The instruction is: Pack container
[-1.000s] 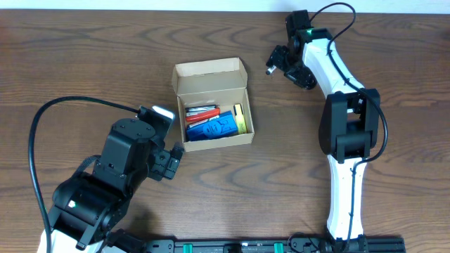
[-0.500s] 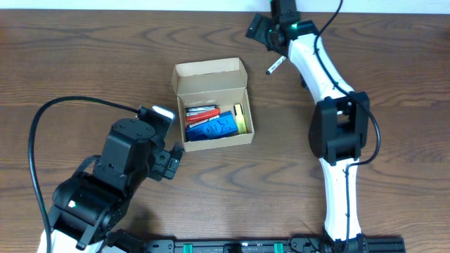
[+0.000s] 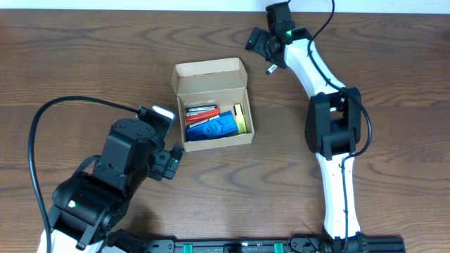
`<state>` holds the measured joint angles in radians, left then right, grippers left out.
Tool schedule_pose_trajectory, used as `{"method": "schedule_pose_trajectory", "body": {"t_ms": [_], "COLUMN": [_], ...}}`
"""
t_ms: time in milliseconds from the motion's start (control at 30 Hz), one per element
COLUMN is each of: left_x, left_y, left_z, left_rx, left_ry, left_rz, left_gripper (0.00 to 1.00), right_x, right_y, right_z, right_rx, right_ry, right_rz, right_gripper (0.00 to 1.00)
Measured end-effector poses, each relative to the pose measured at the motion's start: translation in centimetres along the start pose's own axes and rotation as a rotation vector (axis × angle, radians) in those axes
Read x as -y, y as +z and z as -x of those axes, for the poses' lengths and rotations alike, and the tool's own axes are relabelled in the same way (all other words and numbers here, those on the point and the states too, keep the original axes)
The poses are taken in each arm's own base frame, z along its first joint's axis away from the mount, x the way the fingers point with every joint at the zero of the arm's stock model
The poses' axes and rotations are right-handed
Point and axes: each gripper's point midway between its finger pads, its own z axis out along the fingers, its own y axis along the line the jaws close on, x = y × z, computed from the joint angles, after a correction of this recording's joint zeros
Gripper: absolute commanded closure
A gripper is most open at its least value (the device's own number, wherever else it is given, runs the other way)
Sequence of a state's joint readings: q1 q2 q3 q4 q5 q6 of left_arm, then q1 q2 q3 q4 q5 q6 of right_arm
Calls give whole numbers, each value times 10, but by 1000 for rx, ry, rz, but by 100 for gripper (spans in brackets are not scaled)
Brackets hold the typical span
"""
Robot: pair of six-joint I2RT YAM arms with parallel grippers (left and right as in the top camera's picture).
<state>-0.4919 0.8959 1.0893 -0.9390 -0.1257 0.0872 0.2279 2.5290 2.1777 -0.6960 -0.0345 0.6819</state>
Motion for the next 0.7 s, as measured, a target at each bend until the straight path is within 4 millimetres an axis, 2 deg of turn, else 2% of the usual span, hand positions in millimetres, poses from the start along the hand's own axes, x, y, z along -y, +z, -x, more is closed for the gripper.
{"method": "schedule_pose_trajectory", "body": {"t_ms": [200, 300, 533, 700], "left_x": [0, 0, 0, 0], "left_y": [0, 0, 0, 0], "left_z": [0, 0, 0, 0], "left_rx": [0, 0, 0, 0], "left_ry": [0, 0, 0, 0], "left_rz": [0, 0, 0, 0], "left_gripper": [5, 5, 5, 5], "right_x": [21, 26, 26, 24], "right_y": [-1, -2, -8, -30], "right_z": [-7, -13, -18, -14], "right_rx": [-53, -77, -113, -140], "right_ry": [28, 29, 24, 11], "right_rz": [-56, -75, -83, -101], "right_gripper": [3, 3, 1, 1]}}
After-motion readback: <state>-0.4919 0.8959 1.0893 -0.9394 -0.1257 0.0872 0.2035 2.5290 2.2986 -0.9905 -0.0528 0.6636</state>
